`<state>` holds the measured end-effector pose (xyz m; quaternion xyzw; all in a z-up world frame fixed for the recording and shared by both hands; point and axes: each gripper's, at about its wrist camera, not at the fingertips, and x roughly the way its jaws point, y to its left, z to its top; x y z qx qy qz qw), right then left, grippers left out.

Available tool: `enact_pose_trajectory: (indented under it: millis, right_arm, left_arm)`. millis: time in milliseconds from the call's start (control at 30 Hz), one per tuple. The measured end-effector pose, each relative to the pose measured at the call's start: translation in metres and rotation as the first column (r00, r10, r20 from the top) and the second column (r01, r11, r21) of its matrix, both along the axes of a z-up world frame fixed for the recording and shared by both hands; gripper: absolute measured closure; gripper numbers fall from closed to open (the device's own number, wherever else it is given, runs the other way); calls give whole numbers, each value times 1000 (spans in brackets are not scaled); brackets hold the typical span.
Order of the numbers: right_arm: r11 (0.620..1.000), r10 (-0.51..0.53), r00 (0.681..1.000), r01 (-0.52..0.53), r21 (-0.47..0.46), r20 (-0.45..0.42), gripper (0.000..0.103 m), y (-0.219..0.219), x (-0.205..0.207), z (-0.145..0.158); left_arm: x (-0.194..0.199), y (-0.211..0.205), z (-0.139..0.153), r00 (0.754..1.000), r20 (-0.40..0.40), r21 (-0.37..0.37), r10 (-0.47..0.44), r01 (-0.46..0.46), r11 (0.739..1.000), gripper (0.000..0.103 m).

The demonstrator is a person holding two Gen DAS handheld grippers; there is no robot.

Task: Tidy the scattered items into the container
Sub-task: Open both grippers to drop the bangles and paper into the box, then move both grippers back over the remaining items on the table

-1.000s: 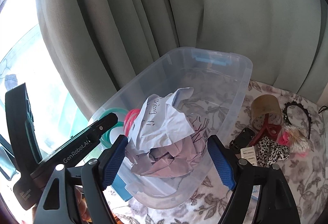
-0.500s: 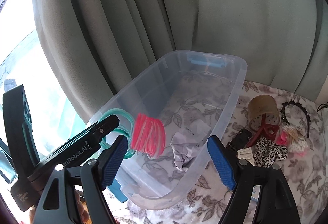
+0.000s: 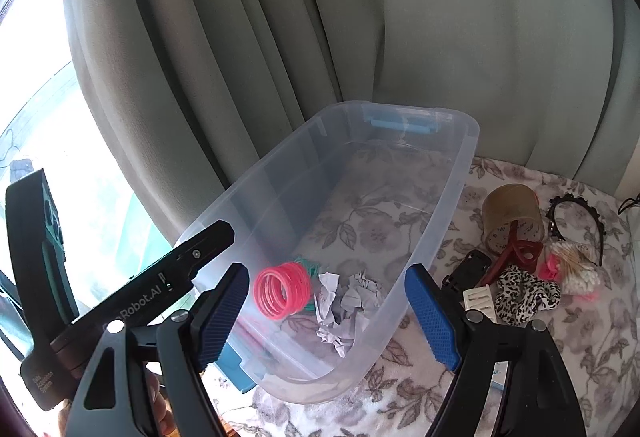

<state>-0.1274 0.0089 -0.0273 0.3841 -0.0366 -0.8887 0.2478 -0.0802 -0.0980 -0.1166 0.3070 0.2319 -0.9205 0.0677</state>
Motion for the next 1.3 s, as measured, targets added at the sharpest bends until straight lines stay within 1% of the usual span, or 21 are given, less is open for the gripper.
enact_pose_trajectory:
  millis: [233,300,400,500,567,667,700,733,767,800,867,933,1000,1033,1133,1200,1300]
  right_arm:
    - [1000,-3,1000,3,-3,-1,20,3,5,3]
    - [1000,-9,1000,9,-1,-1,20,5,8,5]
    - [1000,-21,1000,21,0,1,20,10,14,6]
    - [999,-38,999,38,-6,2,20,17,21,8]
    - [999,-51,999,51,-13,-2,20,23,27,12]
    - [997,-71,997,71,-26,-9,20,32,35,17]
    - [996,-78,997,78,-32,-13,20,36,38,20]
    - [996,-85,996,84,-39,-17,20,40,41,22]
    - [995,-92,996,91,-45,-21,20,43,44,24]
    - [994,-99,995,98,-51,-26,20,47,47,27]
    - [992,-113,993,110,-67,-35,20,56,53,32]
    - [989,-128,991,124,-81,-46,20,66,60,37]
    - [986,-146,987,140,-95,-59,20,77,68,42]
    - [983,-158,985,151,-104,-65,20,83,71,44]
    - [973,-197,977,186,-135,-78,20,105,83,52]
    - [964,-227,970,212,-158,-86,20,120,88,56]
    - [948,-273,957,251,-193,-96,20,143,98,62]
  left_arm:
    - [10,15,-7,1000,20,-18,0,1,1000,41]
    - [13,20,-9,1000,25,-10,-9,9,1000,41]
    - [19,26,-13,999,37,28,-28,27,999,40]
    - [27,35,-13,998,55,41,-30,28,999,35]
    - [11,23,-13,998,54,39,-33,31,999,35]
    - [16,-8,-13,999,21,8,-40,40,999,35]
    - [9,-10,5,999,7,-6,-44,44,999,35]
    - [-4,-8,32,999,-7,-23,-49,49,999,35]
    - [-8,-4,44,998,-23,-39,-57,56,998,35]
    - [-6,0,48,997,-38,-57,-66,63,996,35]
    - [13,6,76,993,-81,-95,-84,76,993,35]
    - [29,15,98,986,-126,-128,-106,90,988,35]
    - [50,21,125,979,-159,-131,-131,111,985,35]
    - [56,25,133,974,-175,-126,-145,124,984,34]
    - [65,40,144,960,-218,-116,-179,156,981,28]
    - [70,50,149,951,-235,-101,-199,180,978,28]
    - [76,61,158,943,-252,-57,-220,212,976,27]
